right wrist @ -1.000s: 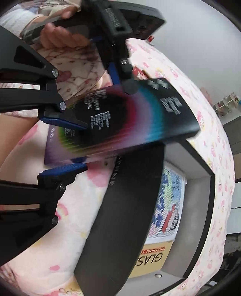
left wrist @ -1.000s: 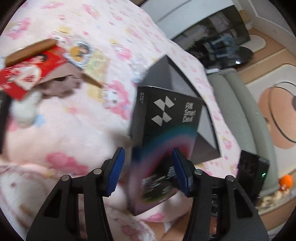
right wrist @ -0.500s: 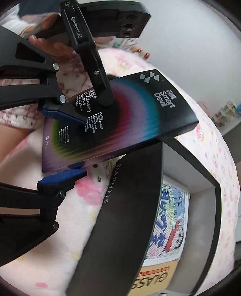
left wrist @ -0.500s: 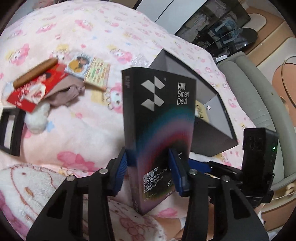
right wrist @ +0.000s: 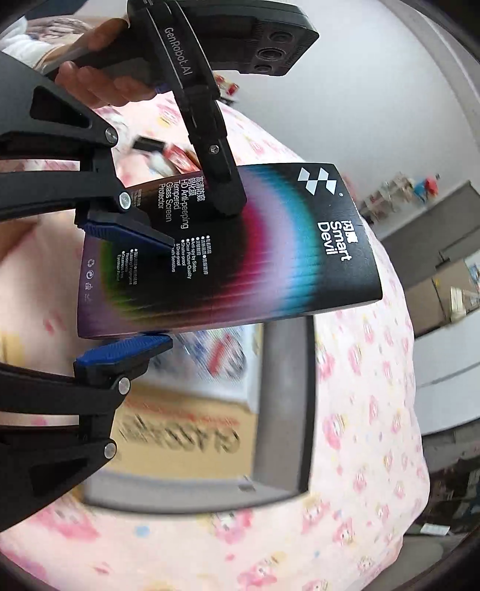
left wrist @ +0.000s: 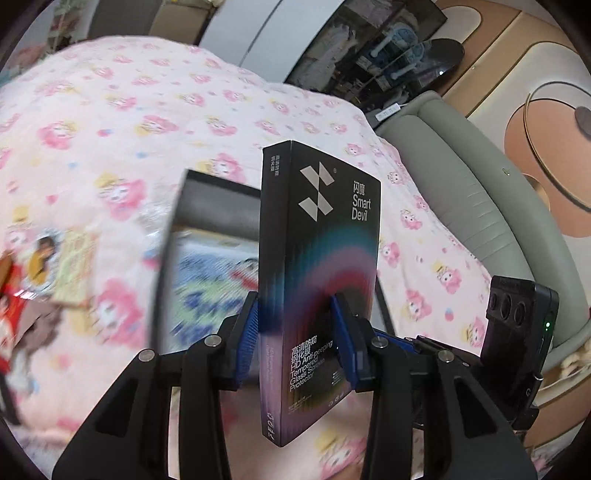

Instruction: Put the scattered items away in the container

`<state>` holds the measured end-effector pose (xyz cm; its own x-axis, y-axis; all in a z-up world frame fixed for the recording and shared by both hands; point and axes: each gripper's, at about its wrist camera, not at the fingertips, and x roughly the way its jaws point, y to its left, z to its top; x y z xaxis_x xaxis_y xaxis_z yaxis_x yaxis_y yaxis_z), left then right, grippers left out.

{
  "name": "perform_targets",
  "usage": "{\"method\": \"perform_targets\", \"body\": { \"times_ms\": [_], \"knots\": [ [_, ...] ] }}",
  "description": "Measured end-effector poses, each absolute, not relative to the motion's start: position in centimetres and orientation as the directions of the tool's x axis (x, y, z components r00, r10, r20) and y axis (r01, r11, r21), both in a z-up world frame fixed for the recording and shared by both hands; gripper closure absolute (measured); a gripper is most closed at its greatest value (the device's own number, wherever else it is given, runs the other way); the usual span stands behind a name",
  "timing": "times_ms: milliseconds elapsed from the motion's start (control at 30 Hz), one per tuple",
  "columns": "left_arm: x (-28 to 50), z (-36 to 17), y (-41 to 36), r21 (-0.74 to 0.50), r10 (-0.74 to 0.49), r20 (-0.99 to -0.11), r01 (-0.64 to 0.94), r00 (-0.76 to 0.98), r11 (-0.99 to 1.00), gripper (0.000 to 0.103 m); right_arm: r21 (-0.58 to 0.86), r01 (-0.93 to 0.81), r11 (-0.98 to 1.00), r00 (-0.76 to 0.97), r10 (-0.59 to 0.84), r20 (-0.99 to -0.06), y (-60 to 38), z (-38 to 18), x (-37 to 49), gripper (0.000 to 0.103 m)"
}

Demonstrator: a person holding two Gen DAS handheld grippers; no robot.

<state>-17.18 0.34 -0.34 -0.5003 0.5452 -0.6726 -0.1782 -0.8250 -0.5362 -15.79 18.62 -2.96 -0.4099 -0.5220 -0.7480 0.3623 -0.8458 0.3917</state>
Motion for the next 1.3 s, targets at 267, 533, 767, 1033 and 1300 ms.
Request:
{"method": "perform_targets", "body": {
  "times_ms": [267,533,767,1033,1300],
  "knots": [
    [-24.3,-7.0,4.2,-0.568,0.556,-0.765,-0.066,-0.325,-0.820,0.064,0.380,0.260,-0.887,-0.367,-0.455,-0.811,21.7,-6.8,-19.7,0.061],
    [-25.3,-12.1,8.4,-0.538,0.544,-0.822,-0.083,-0.166,-0.839,0.067,0.372,0.330,-0.868,-0.289,-0.468,-0.835,20.1,-9.8,-19.1,0.067],
    [-25.3,-12.0,8.2,-0.510,0.503,-0.838,-0.028,-0.212,-0.860,0.067,0.317,0.259,-0.913,-0.317,-0.390,-0.865,21.4,-10.5,-18.4,0.067],
    [-26.2,-12.0,10.5,-0.309,0.305,-0.933,-0.005,-0.189,-0.951,0.067,0.174,0.149,-0.973,-0.498,-0.226,-0.837,23.5,-8.1,-19.3,0.067],
    [-26.8,-12.6,14.7,-0.471,0.479,-0.876,-0.110,-0.059,-0.875,0.070,0.194,0.151,-0.969,-0.497,-0.244,-0.833,24.2,-8.9,-21.5,0.073]
  ]
}}
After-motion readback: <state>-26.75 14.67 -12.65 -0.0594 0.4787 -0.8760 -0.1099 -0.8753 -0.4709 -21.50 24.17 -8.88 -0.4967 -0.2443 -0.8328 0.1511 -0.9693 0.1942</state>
